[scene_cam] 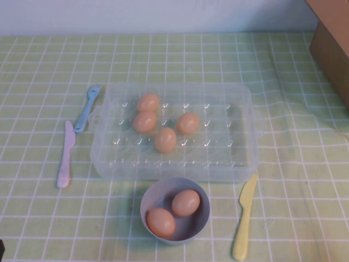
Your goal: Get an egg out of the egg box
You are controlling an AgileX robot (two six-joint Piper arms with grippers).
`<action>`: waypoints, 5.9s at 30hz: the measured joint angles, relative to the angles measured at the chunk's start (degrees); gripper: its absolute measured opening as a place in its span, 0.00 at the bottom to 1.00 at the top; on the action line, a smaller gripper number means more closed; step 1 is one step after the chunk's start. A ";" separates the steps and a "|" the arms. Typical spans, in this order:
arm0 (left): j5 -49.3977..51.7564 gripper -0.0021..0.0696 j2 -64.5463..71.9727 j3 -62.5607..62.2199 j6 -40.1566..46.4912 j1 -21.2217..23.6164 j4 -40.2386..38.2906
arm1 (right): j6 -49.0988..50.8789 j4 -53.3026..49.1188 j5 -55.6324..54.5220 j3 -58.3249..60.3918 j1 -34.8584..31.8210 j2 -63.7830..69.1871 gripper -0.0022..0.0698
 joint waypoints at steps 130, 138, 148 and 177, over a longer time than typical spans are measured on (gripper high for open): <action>21.28 0.83 116.08 -90.30 3.68 -26.76 0.00 | 0.00 0.00 0.09 0.00 0.00 -0.13 0.01; 19.67 0.83 116.08 -90.30 2.87 -26.76 1.97 | 0.00 0.00 0.09 0.00 0.00 -0.26 0.01; 19.56 0.83 117.85 -90.30 2.82 -26.76 2.10 | 0.00 0.00 0.09 0.00 0.00 -0.28 0.01; 18.28 0.63 119.32 -90.43 2.82 -26.76 2.35 | 0.00 0.00 0.09 0.00 0.00 -0.28 0.01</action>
